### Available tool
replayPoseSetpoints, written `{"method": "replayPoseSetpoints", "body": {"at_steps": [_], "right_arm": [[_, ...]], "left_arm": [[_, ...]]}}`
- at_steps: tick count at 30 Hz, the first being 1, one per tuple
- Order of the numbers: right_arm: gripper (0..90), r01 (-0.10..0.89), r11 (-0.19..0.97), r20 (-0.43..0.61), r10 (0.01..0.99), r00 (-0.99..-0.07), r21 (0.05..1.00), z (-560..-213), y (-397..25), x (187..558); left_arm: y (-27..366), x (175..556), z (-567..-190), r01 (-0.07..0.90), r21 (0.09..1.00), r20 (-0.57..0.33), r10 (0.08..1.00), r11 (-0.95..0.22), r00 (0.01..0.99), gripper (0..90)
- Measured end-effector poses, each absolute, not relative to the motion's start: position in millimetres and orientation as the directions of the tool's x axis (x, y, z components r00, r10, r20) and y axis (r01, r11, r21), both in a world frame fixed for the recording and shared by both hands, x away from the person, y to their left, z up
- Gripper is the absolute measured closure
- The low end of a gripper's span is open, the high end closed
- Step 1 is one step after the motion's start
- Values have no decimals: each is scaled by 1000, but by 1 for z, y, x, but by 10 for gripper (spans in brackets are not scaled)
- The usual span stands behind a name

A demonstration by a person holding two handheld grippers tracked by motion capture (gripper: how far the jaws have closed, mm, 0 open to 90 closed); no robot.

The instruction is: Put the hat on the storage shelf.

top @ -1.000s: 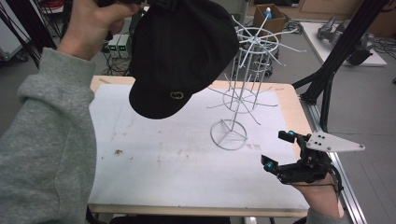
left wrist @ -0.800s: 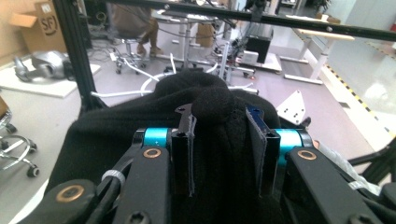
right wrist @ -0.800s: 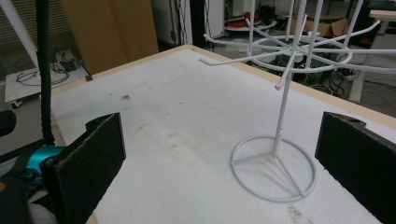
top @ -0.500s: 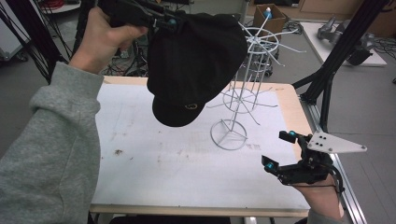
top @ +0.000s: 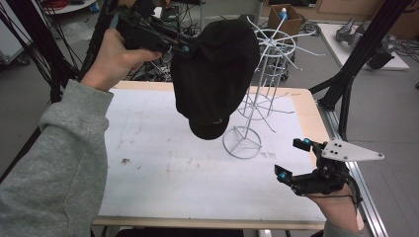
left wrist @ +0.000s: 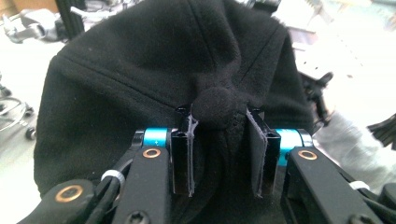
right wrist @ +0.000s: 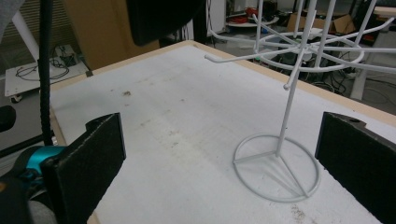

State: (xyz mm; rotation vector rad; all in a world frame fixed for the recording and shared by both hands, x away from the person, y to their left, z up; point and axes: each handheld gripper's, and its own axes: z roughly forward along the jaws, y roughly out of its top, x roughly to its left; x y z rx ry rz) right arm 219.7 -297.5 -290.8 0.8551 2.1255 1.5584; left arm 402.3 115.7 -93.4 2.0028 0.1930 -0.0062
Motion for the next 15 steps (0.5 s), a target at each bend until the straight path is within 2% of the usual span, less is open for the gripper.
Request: {"method": "replayPoseSetpoints", "body": {"at_steps": [15], "right_arm": [[7, 251, 197, 58, 666, -743, 948, -289, -300, 218]], "left_arm": [[111, 408, -120, 139, 853, -97, 110, -503, 989, 660]]}}
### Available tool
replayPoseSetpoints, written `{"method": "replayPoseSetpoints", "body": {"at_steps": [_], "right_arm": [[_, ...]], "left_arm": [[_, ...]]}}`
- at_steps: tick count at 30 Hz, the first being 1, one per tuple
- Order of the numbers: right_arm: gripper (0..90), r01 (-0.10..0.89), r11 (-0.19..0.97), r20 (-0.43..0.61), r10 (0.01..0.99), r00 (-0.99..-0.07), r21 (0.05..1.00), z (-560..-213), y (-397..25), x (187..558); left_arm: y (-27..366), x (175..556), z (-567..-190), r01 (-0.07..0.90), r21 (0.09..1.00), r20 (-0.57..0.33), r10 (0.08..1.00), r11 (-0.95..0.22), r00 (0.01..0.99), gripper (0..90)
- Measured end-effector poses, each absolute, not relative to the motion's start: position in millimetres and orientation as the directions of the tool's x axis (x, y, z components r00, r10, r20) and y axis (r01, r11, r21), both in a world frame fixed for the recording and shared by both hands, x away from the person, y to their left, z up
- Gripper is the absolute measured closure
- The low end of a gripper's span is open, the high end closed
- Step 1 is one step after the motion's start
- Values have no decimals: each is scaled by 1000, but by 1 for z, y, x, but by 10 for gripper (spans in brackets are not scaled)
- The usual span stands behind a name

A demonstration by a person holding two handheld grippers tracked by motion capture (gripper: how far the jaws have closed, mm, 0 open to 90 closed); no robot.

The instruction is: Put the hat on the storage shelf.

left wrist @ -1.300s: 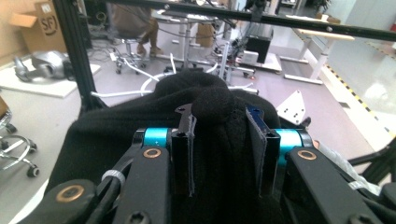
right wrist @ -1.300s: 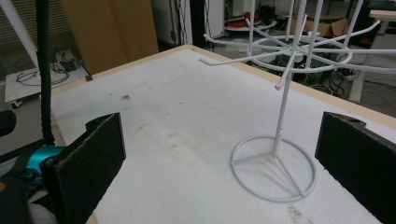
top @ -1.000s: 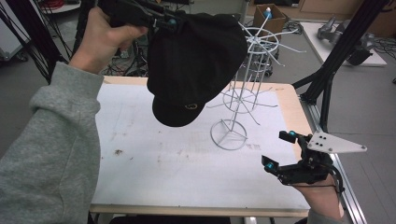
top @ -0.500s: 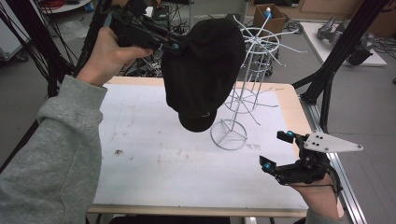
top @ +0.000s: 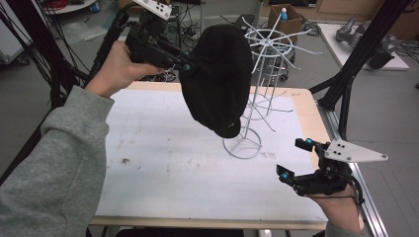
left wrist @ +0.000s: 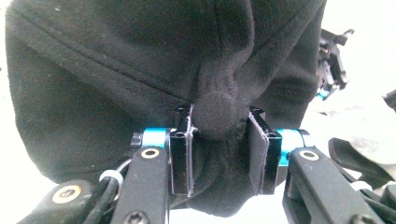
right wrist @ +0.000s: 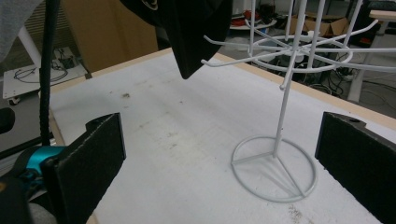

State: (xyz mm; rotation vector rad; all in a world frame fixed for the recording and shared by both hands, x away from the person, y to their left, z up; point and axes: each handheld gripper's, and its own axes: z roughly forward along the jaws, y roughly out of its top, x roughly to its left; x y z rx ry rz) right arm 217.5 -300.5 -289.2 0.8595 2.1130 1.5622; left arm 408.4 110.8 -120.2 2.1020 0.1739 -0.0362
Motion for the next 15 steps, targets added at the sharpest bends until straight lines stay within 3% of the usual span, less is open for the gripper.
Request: {"method": "replayPoseSetpoints", "body": {"at_steps": [15], "right_arm": [[7, 249, 195, 59, 663, -746, 949, -289, -301, 217]], "left_arm": [[108, 403, -122, 154, 834, -78, 164, -529, 983, 584]]}}
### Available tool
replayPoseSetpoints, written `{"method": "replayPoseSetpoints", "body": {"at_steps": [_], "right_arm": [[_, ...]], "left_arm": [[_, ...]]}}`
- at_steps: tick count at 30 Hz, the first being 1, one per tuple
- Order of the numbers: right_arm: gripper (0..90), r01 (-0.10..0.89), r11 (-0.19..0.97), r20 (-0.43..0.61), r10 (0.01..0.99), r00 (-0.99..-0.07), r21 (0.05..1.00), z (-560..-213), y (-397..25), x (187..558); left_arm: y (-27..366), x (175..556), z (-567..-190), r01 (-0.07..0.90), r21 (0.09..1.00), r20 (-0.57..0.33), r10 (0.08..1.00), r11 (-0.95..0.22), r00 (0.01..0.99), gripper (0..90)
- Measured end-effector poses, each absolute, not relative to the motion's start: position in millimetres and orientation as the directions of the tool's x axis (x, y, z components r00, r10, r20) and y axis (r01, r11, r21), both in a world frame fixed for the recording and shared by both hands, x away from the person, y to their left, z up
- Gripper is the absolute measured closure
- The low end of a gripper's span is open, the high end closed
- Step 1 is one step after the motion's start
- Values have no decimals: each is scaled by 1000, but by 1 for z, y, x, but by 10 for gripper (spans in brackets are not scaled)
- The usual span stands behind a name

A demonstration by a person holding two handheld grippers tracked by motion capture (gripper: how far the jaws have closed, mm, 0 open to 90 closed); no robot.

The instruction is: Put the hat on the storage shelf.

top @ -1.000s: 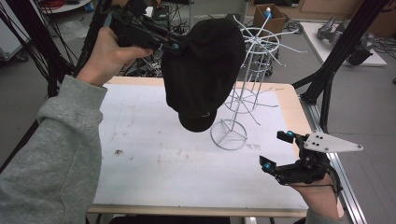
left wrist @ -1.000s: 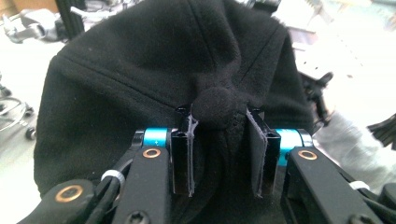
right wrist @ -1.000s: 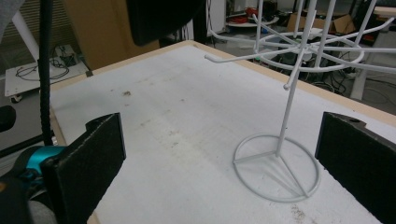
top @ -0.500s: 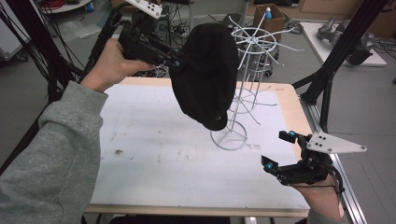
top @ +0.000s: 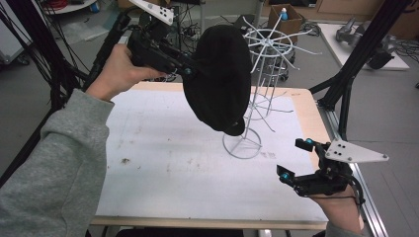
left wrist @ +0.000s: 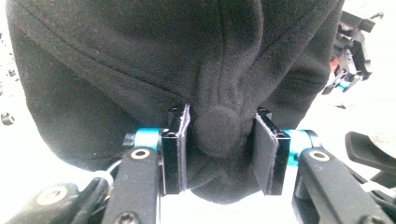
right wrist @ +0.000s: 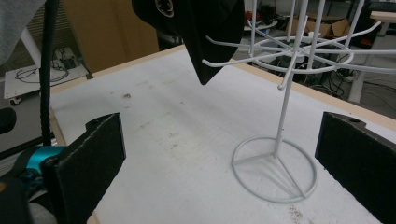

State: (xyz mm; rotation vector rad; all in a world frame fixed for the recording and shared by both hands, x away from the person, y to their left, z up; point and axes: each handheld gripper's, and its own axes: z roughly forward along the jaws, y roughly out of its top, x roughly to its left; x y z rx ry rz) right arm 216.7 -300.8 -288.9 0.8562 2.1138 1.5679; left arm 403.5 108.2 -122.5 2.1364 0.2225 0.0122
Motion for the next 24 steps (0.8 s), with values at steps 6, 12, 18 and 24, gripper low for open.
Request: {"method": "replayPoseSetpoints", "body": {"at_steps": [6, 12, 18, 24], "right_arm": [[7, 251, 197, 61, 660, -748, 948, -289, -300, 217], [7, 249, 198, 59, 660, -749, 948, -290, -299, 218], [7, 251, 189, 66, 663, -746, 949, -290, -301, 219], [7, 248, 195, 61, 657, -751, 949, -290, -298, 222]], "left_arm": [[111, 401, -122, 173, 818, -80, 189, -549, 979, 520], [120, 395, -114, 195, 835, -151, 125, -514, 980, 330], [130, 383, -114, 201, 862, -143, 157, -466, 977, 164], [145, 374, -111, 201, 853, -117, 199, -482, 973, 118]]}}
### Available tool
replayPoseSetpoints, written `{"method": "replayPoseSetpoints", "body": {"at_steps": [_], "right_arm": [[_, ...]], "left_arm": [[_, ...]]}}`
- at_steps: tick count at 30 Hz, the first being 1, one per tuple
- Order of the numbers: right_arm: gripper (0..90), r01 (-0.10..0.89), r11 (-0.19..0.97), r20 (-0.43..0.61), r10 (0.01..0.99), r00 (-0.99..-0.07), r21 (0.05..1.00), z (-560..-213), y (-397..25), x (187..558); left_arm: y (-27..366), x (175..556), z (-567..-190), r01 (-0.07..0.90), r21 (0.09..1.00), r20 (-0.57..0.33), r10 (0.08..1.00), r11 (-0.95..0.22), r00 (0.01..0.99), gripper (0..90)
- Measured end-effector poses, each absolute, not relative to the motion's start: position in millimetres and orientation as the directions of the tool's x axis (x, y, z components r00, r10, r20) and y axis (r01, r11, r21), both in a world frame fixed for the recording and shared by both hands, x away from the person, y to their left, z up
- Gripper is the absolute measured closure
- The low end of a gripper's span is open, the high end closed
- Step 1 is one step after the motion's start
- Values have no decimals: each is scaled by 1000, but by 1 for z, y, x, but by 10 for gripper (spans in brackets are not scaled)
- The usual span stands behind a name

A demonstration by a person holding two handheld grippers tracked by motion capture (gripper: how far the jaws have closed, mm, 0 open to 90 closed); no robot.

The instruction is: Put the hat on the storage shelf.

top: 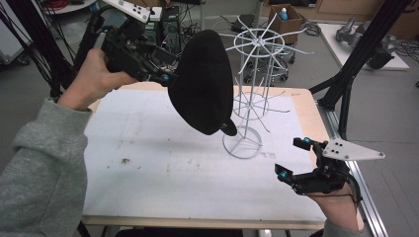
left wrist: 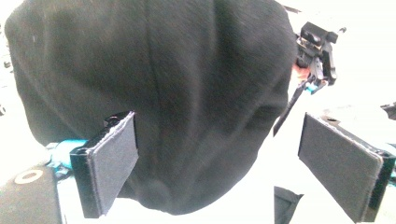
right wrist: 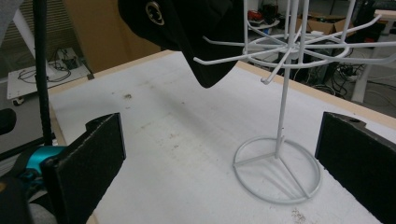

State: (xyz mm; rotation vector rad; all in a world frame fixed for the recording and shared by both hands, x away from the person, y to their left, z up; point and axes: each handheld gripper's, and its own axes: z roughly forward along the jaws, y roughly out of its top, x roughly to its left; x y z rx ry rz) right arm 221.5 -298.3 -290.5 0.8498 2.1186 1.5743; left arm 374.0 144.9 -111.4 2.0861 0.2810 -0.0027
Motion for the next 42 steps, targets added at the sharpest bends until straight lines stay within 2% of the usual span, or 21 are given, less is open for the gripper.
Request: {"method": "replayPoseSetpoints", "body": {"at_steps": [4, 10, 15, 19, 30, 39, 42], "right_arm": [[7, 244, 194, 59, 657, -752, 950, -290, -297, 223], [7, 239, 183, 62, 658, -750, 954, -289, -293, 228], [7, 248, 186, 67, 657, -751, 951, -291, -293, 232], [7, 242, 174, 70, 658, -750, 955, -290, -296, 231], [7, 218, 148, 67, 664, -745, 965, -285, -304, 231], [7, 205, 122, 70, 674, -735, 971, -282, -310, 232], [7, 205, 124, 71, 670, -739, 971, -282, -309, 235]], "left_arm": [[157, 366, -112, 196, 882, -121, 196, -428, 973, 112], [157, 364, -121, 202, 862, -113, 213, -465, 971, 112], [165, 359, -115, 185, 880, -101, 209, -438, 973, 108], [177, 351, -115, 169, 891, -68, 246, -421, 967, 76], [221, 322, -145, 181, 897, -44, 328, -402, 944, 65], [255, 304, -176, 190, 929, -65, 364, -318, 929, 52], [263, 301, -188, 221, 929, -98, 378, -297, 921, 52]]}}
